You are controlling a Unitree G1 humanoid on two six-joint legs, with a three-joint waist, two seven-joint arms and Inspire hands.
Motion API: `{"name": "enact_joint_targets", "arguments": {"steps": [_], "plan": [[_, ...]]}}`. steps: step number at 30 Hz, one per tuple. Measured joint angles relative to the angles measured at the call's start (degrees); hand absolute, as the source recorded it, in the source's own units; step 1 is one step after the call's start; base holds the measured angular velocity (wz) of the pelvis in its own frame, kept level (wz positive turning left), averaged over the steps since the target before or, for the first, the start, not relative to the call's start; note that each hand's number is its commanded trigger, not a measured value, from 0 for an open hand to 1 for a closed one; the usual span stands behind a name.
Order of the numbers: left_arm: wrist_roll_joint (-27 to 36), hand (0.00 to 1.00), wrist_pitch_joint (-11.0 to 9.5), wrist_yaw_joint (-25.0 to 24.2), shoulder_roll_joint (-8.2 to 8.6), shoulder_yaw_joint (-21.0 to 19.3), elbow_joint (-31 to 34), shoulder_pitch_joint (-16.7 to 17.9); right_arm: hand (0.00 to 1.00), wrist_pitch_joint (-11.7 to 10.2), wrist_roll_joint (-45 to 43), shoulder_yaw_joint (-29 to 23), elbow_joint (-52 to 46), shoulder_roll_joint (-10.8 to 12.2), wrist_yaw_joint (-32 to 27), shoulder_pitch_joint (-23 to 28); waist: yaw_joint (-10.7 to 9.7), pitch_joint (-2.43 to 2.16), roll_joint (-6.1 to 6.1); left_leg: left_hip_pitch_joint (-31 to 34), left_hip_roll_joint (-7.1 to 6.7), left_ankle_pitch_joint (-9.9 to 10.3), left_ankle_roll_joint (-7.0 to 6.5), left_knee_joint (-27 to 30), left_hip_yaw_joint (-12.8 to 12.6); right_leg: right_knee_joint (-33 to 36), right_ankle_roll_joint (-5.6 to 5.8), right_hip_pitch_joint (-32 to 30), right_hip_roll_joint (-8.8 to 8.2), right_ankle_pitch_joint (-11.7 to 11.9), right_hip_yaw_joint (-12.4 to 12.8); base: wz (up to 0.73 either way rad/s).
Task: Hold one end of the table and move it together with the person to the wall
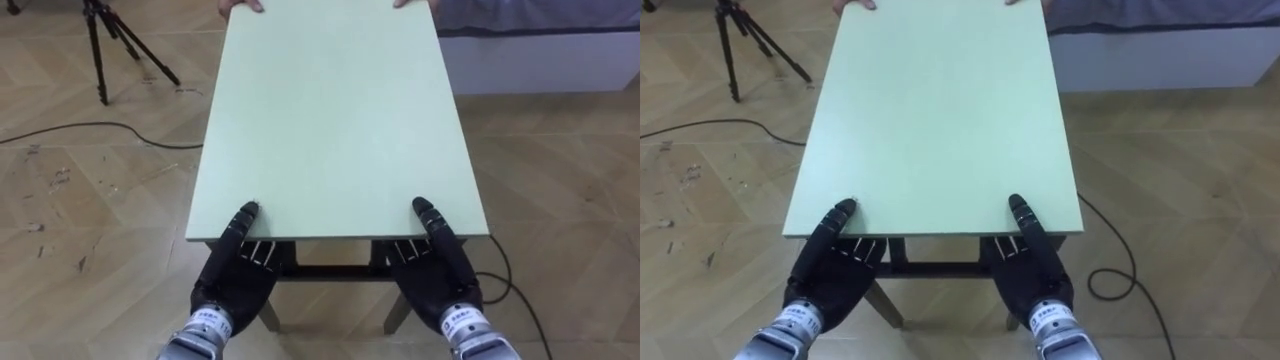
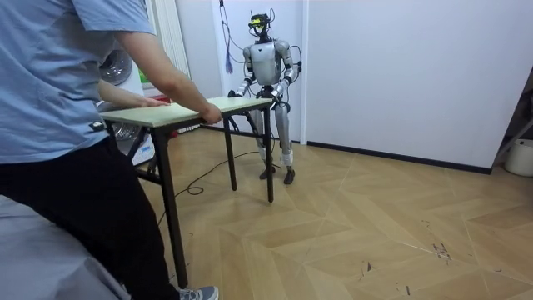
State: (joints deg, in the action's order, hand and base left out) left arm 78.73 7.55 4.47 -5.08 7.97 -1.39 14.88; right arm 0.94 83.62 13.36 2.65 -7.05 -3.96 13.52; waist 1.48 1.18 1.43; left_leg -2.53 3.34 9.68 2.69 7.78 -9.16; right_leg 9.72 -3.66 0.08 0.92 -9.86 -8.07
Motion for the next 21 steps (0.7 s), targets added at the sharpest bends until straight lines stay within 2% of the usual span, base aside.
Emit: {"name": "enact_joint_targets", "arguments": {"steps": [1, 4, 6, 11, 18, 21], "plan": [[-0.23, 1.00, -0.15, 0.00, -0.06, 0.35, 1.38, 0.95, 1.00, -0.75, 0.01, 0.31, -1.12, -0.02, 0.23, 1.06, 0.15, -0.01, -0.01, 0.11, 0.00, 0.00, 0.00, -0.01, 0.02, 0.01, 0.00, -0.07, -0.01, 0.00, -0.02, 0.05], [-0.20, 1.00, -0.96, -0.07, -0.52, 1.13, 2.42, 2.45, 1.00, -1.10, 0.36, 1.14, -2.83, -0.89, 0.40, 3.00, 0.47, -0.03, -0.05, 0.08, 0.01, 0.00, 0.00, -0.01, 0.07, 0.08, 0.00, -0.06, -0.04, 0.00, -0.31, 0.00], [-0.47, 1.00, -1.50, -0.13, -0.52, 1.62, 2.44, 2.52, 1.00, -1.26, 0.95, 1.36, -3.35, -1.39, 0.42, 3.51, 0.52, -0.05, -0.09, 0.09, 0.02, 0.00, 0.00, -0.01, 0.07, 0.12, 0.00, -0.05, -0.08, 0.00, -0.63, 0.04], [-0.82, 1.00, -3.21, -0.16, -0.36, 2.67, 2.60, 2.52, 1.00, -3.34, 1.95, 2.85, -3.58, -1.87, 0.41, 3.58, 0.43, -0.14, -0.36, 0.00, 0.04, 0.01, 0.00, -0.02, 0.06, 0.32, 0.01, -0.07, -0.12, 0.00, -0.80, 0.00], [-0.82, 1.00, -7.33, -0.51, -1.19, 5.84, 3.16, 2.56, 1.00, -5.36, 2.87, 3.92, -5.97, -2.54, 0.57, 5.23, 0.58, -0.15, -0.41, 0.79, 0.05, 0.01, -0.01, -0.01, 0.08, 1.17, 0.01, -1.07, -0.23, 0.00, -0.64, 0.03], [-0.79, 1.00, -7.68, -0.98, -1.20, 5.91, 3.17, 2.85, 1.00, -6.14, 2.89, 4.59, -5.97, -2.73, 0.96, 5.33, 0.59, -0.15, -0.41, 0.84, 0.00, 0.01, -0.01, -0.01, 0.00, 1.18, 0.01, -1.15, -0.26, 0.00, -0.43, 0.00]]}}
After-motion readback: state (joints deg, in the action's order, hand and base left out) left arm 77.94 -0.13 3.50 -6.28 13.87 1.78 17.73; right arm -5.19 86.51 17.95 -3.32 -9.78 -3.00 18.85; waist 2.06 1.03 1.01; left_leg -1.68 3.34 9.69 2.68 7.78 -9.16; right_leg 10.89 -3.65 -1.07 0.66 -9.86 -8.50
